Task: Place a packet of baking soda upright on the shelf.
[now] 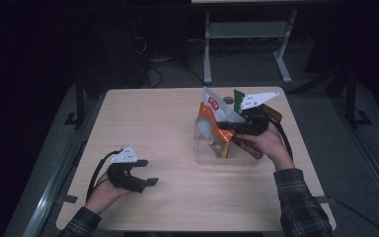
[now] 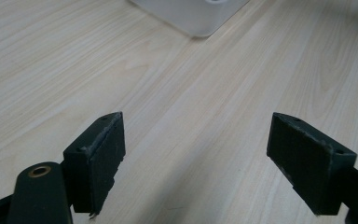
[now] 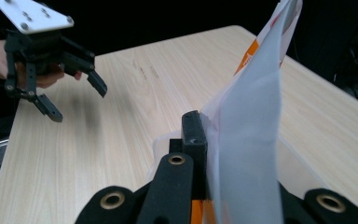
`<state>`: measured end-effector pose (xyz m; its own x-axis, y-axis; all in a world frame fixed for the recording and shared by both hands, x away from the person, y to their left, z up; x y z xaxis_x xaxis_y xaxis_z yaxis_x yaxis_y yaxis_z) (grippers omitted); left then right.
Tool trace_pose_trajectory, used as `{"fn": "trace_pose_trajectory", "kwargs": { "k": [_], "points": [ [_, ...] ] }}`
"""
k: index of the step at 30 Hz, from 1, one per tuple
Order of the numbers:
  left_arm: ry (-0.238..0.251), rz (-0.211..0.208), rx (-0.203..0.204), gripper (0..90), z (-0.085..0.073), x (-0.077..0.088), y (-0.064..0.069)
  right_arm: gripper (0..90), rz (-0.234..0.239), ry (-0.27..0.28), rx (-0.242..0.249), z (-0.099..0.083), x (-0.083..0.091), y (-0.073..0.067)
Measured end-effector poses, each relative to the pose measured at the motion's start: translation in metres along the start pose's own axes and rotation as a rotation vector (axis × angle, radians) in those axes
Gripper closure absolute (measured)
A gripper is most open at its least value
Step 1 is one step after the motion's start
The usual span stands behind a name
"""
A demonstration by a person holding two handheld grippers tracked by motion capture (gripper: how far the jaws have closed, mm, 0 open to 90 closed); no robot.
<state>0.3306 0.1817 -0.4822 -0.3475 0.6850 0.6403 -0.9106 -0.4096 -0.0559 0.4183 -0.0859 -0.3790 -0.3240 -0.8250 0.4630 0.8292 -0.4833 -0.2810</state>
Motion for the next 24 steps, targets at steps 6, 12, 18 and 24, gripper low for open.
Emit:
{"fn": "trace_pose_trajectory", "kwargs": {
  "k": [6, 12, 18, 24],
  "points": [
    [0.003, -0.002, 0.003, 18.9, 0.0, 0.0, 0.0, 90.0, -0.008, -0.028, -0.018, -0.009, -0.009, 0.006],
    [0.001, 0.0, -0.005, 18.9, 0.0, -0.001, 0.001, 89.9, -0.023, -0.063, -0.022, -0.014, -0.018, 0.007],
    [-0.004, -0.007, -0.01, 18.9, 0.0, -0.002, 0.002, 89.7, -0.039, -0.076, -0.031, -0.016, -0.024, 0.008],
    [-0.008, -0.024, -0.016, 19.0, 0.0, -0.004, 0.005, 89.3, -0.053, -0.073, -0.035, -0.018, -0.028, 0.01]
  ]
}}
Point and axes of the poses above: each handheld gripper's, and its own axes: x roughly backward along the jaws, z roughly out of its top, y roughly to its right, the point moved 9 cm from there along -x, roughly forward along the jaws, and after that the axes turned 13 degrees about -x, right-handed, at the moved point
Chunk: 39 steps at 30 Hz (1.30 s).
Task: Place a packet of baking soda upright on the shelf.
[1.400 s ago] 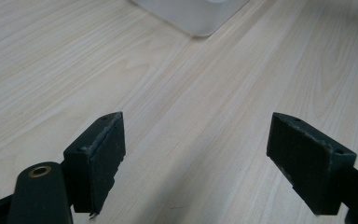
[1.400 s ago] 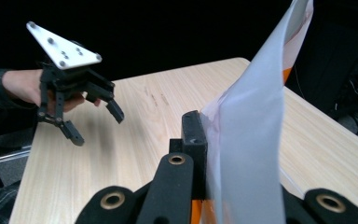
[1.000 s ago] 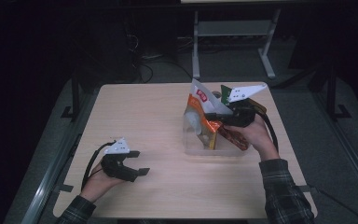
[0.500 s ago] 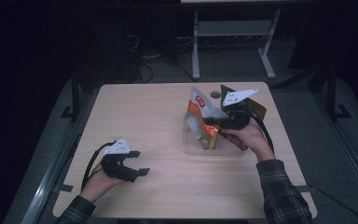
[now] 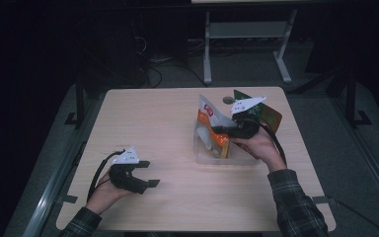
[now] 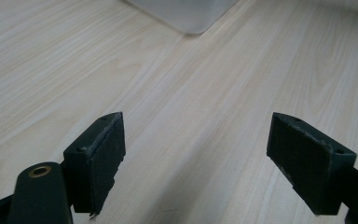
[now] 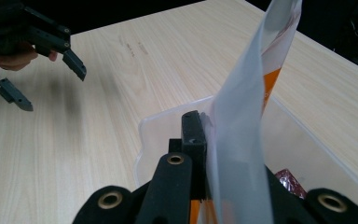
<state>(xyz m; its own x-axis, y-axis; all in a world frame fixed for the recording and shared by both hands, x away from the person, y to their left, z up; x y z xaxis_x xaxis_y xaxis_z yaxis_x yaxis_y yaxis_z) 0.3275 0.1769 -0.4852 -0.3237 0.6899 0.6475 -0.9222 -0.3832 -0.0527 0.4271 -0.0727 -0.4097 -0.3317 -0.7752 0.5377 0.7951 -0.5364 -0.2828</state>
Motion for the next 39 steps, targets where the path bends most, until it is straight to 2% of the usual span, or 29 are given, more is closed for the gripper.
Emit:
{"fn": "trace_pose_trajectory", "kwargs": {
  "k": [4, 8, 12, 17, 22, 27, 32, 39],
  "points": [
    [-0.005, -0.003, -0.001, 19.0, 0.0, -0.001, 0.001, 88.9, -0.006, 0.007, -0.006, 0.0, -0.003, 0.001],
    [-0.008, -0.014, 0.004, 19.1, 0.0, -0.003, 0.002, 85.9, -0.047, 0.006, 0.001, 0.0, -0.008, 0.001],
    [-0.014, -0.019, -0.001, 19.1, 0.0, -0.004, 0.003, 75.6, -0.064, 0.006, 0.0, 0.0, -0.012, 0.0],
    [-0.011, -0.024, -0.008, 19.0, 0.0, -0.005, 0.005, 61.2, -0.088, 0.015, 0.003, 0.001, -0.009, -0.001],
    [-0.007, -0.018, -0.008, 18.9, 0.0, -0.004, 0.004, 46.5, -0.107, 0.029, -0.015, 0.003, -0.005, 0.0],
    [-0.005, -0.017, -0.005, 18.7, 0.0, -0.004, 0.003, 34.6, -0.099, 0.055, -0.047, 0.005, -0.002, -0.001],
    [-0.005, -0.017, -0.005, 18.5, 0.0, -0.003, 0.003, 32.0, -0.124, 0.04, -0.043, 0.002, 0.002, -0.002],
    [-0.004, -0.015, -0.007, 18.5, 0.0, -0.003, 0.002, 31.8, -0.134, 0.042, -0.038, -0.003, 0.011, -0.003]
  ]
}}
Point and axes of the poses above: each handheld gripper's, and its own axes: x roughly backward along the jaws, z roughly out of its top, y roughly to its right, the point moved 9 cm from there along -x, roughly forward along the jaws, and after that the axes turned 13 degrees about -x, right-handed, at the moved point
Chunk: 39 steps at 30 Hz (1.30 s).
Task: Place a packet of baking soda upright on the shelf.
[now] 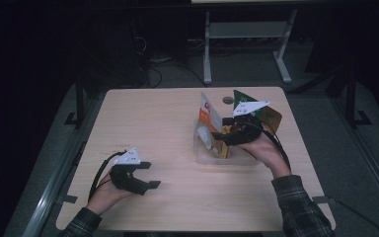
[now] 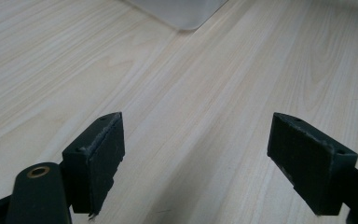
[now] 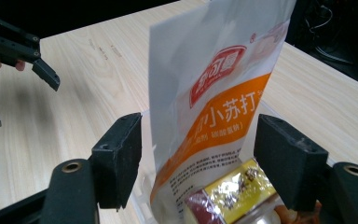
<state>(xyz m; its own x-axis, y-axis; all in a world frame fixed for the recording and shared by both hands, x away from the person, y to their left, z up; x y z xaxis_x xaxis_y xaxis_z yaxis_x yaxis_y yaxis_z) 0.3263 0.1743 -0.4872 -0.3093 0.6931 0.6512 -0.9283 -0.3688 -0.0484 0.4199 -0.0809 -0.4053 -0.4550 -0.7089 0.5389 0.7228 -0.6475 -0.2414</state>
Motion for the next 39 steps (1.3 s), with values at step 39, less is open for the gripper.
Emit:
{"fn": "trace_pose_trajectory", "kwargs": {
  "k": [39],
  "points": [
    [-0.001, -0.03, -0.024, 18.7, -0.004, 0.006, 0.023, 27.1, 0.013, 0.027, 0.002, -0.07, 0.047, -0.01]
  ]
}}
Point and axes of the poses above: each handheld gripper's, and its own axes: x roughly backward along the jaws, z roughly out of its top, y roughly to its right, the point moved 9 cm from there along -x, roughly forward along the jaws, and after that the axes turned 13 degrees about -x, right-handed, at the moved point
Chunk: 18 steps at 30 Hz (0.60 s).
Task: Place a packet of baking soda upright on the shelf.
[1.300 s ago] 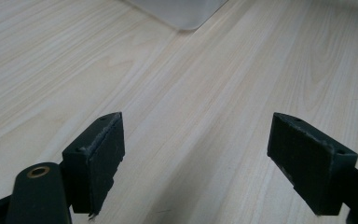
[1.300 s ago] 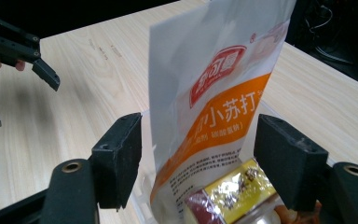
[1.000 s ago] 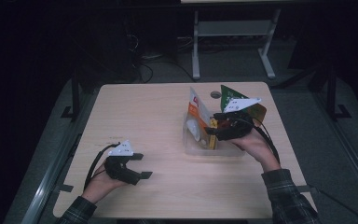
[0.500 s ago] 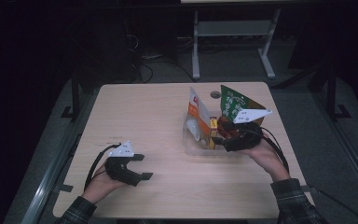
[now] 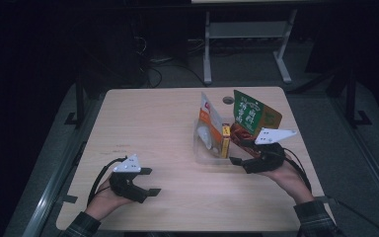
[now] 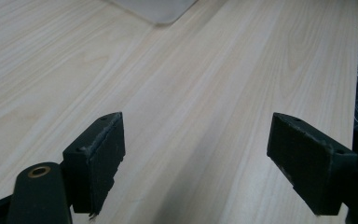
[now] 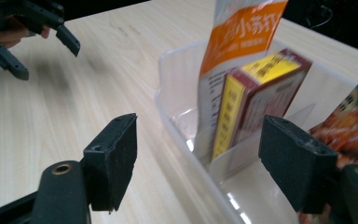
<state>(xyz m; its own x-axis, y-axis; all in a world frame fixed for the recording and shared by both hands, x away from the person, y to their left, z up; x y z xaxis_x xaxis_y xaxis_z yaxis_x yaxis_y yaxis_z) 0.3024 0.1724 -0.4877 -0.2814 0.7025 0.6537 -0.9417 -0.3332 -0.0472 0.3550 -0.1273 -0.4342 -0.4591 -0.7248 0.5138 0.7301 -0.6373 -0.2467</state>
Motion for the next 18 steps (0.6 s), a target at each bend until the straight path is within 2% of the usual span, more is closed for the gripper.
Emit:
{"fn": "trace_pose_trajectory", "kwargs": {
  "k": [10, 13, 18],
  "points": [
    [-0.015, -0.007, 0.006, 18.7, -0.011, 0.005, 0.007, 25.6, -0.011, -0.023, -0.012, -0.028, 0.004, -0.006],
    [-0.025, -0.016, -0.011, 18.7, -0.015, 0.006, 0.009, 25.3, -0.014, -0.029, -0.014, -0.036, 0.004, -0.007],
    [-0.048, -0.027, -0.015, 18.7, -0.022, 0.004, 0.012, 24.6, -0.024, -0.041, -0.024, -0.049, 0.008, -0.008]
  ]
}}
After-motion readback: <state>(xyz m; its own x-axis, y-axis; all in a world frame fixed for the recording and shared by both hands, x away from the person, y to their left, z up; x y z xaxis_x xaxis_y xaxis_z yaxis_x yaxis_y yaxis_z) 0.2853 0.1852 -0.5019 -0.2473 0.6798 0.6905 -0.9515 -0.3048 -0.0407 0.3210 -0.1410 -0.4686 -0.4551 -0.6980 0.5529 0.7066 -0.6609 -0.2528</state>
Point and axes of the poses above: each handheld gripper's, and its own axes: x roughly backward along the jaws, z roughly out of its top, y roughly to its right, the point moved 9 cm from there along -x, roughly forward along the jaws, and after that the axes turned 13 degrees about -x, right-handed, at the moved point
